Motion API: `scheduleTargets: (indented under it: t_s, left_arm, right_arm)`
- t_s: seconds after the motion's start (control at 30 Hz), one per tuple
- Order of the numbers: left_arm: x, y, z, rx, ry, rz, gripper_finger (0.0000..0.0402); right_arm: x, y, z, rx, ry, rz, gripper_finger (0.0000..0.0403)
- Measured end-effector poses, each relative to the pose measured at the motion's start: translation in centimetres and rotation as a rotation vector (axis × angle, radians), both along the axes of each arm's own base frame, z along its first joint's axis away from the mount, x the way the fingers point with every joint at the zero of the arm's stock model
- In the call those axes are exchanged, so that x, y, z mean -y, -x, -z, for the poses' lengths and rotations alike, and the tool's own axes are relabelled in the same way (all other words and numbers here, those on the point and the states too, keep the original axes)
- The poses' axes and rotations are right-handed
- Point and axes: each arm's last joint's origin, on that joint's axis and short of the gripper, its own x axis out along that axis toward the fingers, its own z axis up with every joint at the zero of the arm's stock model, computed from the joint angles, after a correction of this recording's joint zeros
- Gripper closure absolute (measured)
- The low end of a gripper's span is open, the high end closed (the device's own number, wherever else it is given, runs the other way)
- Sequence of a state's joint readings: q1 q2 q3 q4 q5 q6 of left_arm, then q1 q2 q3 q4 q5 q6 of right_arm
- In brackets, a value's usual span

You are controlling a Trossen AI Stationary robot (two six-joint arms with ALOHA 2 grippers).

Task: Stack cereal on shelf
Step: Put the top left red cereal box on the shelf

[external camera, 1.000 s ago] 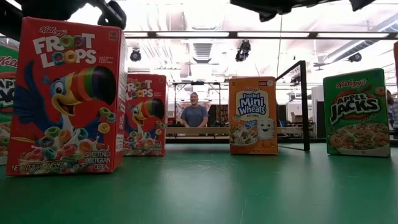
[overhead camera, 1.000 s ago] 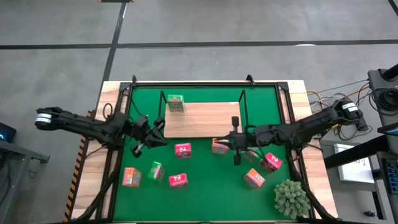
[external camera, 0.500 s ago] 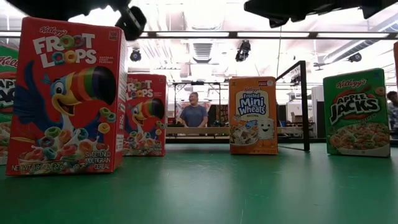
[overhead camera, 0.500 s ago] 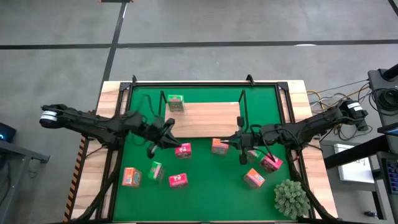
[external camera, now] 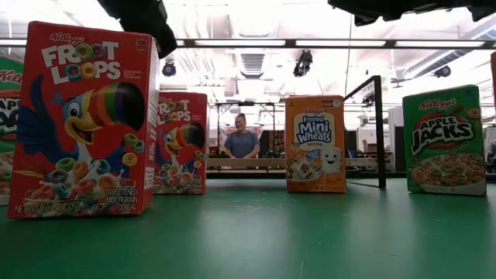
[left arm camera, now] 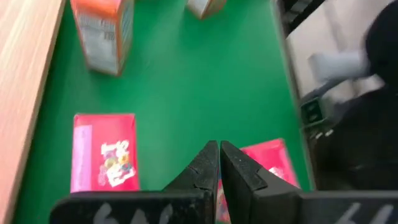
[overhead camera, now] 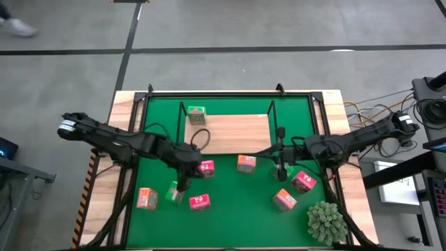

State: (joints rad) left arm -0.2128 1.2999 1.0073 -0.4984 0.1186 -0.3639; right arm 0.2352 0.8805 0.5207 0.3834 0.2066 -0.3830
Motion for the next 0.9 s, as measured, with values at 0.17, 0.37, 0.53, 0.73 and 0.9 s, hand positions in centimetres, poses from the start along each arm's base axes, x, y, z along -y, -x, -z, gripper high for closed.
scheduleTargets:
  t_s: [0.17, 0.37, 0.53, 0.73, 0.9]
  left_arm:
    - [0.2, -1.3, -0.3, -0.104, -0.054, 0.023, 0.0396]
    - [-0.1, -3.2, -0.1, -0.17, -0.161, 0.006, 0.0347]
    - [-0.4, -4.4, 0.4, -0.262, -0.303, -0.07, 0.0284]
    - [-0.3, -5.4, 1.7, -0.339, -0.379, -0.046, 0.0209]
    - [-0.2, -5.6, 2.3, -0.354, -0.383, -0.039, 0.0176]
  right_arm:
    - [0.3, 1.1, -0.2, 0.029, 0.012, 0.002, 0.039]
    - [0.4, 1.9, -0.3, 0.038, 0.013, -0.005, 0.039]
    - [0.5, 2.0, -0.1, 0.025, 0.014, -0.005, 0.039]
    - [0.4, 1.9, -0.1, 0.023, 0.014, -0.005, 0.039]
    - [0.4, 1.9, -0.1, 0.021, 0.014, -0.005, 0.039]
